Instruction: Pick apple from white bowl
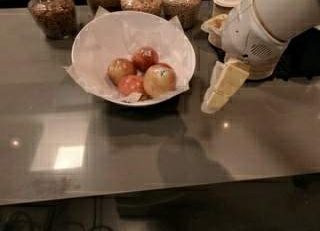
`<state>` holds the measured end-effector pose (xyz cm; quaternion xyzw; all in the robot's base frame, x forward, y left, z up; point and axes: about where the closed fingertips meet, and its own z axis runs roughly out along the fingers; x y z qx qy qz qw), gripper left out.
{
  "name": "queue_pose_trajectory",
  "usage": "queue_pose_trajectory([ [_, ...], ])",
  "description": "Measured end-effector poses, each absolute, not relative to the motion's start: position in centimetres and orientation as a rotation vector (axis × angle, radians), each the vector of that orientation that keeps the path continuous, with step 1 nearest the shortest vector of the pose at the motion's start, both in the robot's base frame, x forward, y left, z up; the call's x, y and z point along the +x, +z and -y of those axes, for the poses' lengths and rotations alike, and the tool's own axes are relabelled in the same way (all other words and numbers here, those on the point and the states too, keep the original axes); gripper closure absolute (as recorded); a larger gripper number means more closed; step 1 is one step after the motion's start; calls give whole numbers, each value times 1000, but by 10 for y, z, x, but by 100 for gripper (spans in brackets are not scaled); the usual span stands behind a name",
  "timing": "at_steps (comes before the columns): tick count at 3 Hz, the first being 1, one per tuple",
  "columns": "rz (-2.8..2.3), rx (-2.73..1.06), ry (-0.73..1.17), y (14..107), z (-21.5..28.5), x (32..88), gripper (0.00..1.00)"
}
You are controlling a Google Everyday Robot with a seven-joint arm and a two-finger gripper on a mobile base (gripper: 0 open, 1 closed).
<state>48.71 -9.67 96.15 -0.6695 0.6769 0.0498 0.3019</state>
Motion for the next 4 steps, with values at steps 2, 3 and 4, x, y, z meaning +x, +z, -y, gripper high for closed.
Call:
queue_pose_trajectory([
  [2,-1646,-1704,380,975,63,500,21],
  [3,-1619,-1681,478,976,56,502,23],
  [4,-1603,-1674,528,977,49,504,19],
])
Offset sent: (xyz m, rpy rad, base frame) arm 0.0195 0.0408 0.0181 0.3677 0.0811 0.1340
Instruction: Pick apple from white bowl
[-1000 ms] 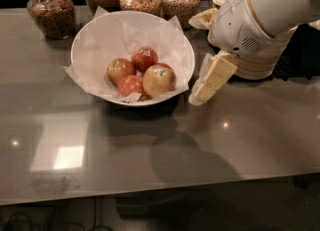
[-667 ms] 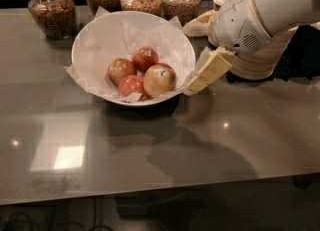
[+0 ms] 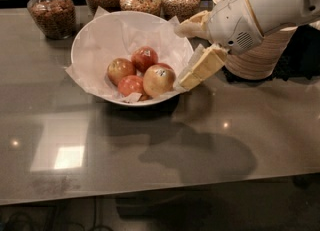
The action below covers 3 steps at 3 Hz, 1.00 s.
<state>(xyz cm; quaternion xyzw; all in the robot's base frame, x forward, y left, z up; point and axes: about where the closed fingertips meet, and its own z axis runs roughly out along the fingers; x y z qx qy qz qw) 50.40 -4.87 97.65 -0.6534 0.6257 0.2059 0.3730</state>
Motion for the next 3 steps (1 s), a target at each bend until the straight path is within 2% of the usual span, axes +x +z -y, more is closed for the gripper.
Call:
queue_pose_trajectory([
  [3,-1584,-1747,641,951,8,524,18],
])
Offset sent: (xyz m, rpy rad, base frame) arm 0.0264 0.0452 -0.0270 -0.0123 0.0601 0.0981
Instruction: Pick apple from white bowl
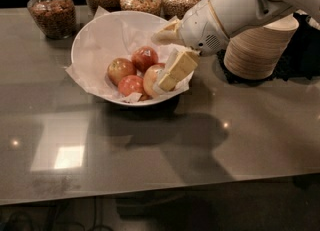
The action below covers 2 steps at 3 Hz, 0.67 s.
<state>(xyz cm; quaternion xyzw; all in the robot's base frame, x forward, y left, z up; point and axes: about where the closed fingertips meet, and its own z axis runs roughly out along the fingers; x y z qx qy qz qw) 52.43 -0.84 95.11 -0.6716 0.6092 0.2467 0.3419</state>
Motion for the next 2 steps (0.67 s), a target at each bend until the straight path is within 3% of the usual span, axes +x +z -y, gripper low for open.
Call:
queue_pose_trajectory([
  [2,-1616,-1732,778,924,2,535,19],
])
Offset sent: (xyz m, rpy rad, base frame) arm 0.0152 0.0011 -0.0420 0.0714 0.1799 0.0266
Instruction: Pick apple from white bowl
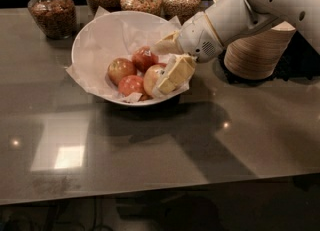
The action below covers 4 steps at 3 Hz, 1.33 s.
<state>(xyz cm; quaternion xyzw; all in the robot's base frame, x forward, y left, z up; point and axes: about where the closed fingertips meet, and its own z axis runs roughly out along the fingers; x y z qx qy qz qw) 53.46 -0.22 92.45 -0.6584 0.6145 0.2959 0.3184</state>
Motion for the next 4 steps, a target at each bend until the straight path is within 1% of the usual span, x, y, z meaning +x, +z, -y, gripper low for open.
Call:
queue_pose_trajectory([
  [4,-1712,-1729,960,891,4,532,23],
])
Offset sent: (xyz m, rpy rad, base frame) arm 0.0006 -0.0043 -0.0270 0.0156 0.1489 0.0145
